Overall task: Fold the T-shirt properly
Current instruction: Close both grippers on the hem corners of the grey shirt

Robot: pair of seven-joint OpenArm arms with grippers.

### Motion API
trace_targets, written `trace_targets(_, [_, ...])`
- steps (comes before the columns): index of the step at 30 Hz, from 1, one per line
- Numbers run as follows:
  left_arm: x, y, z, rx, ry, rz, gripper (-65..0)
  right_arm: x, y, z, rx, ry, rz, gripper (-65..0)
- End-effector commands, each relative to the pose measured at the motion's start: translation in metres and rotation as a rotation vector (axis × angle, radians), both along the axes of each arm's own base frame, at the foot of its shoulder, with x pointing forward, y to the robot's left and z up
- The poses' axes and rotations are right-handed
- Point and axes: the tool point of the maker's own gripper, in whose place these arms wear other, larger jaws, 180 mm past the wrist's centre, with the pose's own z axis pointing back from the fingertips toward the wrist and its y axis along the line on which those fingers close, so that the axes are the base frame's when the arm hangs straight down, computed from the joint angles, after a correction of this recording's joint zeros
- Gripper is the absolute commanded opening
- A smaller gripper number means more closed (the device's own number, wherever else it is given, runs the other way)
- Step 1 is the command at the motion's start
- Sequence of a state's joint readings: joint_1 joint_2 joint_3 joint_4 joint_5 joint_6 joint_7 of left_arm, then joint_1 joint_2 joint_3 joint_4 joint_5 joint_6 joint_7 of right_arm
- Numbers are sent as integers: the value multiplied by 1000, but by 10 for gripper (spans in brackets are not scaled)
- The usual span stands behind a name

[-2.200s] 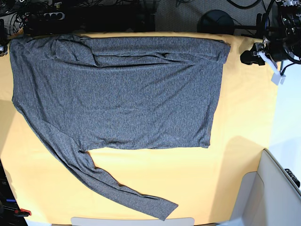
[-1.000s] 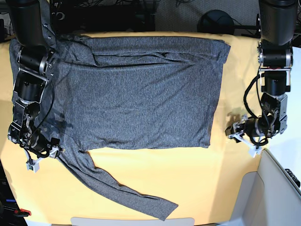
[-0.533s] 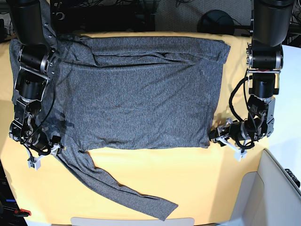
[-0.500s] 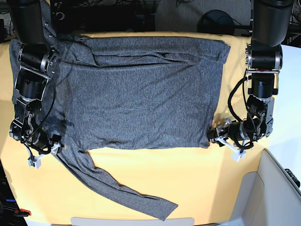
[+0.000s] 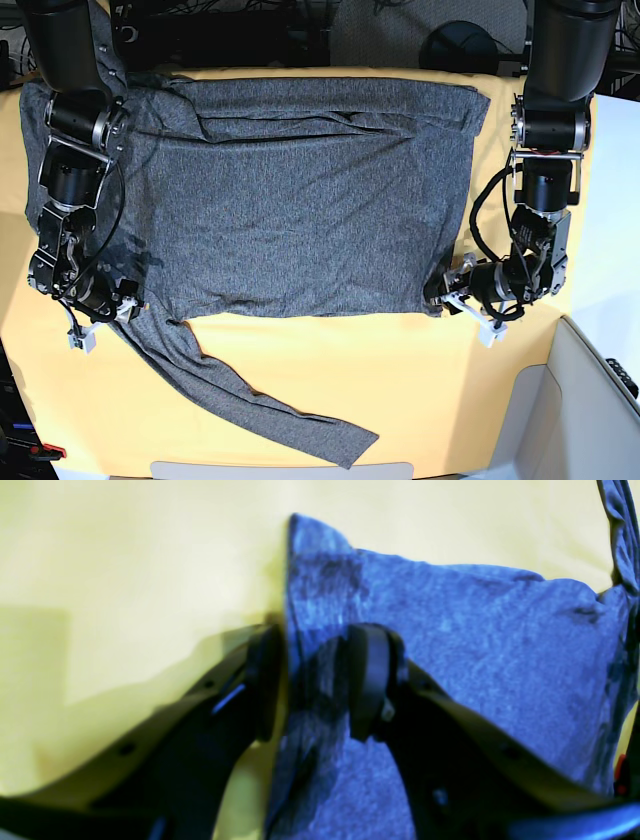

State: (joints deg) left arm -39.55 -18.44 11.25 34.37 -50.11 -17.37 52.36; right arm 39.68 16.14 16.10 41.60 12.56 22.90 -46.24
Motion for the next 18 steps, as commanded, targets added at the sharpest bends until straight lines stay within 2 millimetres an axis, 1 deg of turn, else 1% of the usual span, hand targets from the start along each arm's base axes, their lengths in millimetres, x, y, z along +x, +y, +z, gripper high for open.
trace_targets(1, [13,2,18,-3,-40,-2,-434,18,-8,29,-13,-81,-11,-308])
trace_targets(10, [14,2,18,-2,-45,1,-439,14,-7,23,-12,-69,-10,-308])
trace_targets(11, [14,2,18,-2,-45,1,-455,14,-7,23,-12,-69,-10,-308])
trace_targets(12, [13,1,17,0,-42,-2,-492,13,-8,22,-12,-69,-10,-308])
trace_targets(13, [13,1,17,0,-42,-2,-530,13,-7,22,-11,-68,-10,-308])
trace_targets(15, [12,1,15,5,-37,-5,-629,13,-7,22,-11,-68,-10,-308])
trace_targets(16, [11,1,14,7,-35,-8,-650,13,-7,22,-11,-68,-10,-308])
trace_targets(18, [10,1,13,7,-30,-10,-643,13,-7,22,-11,-68,-10,-308])
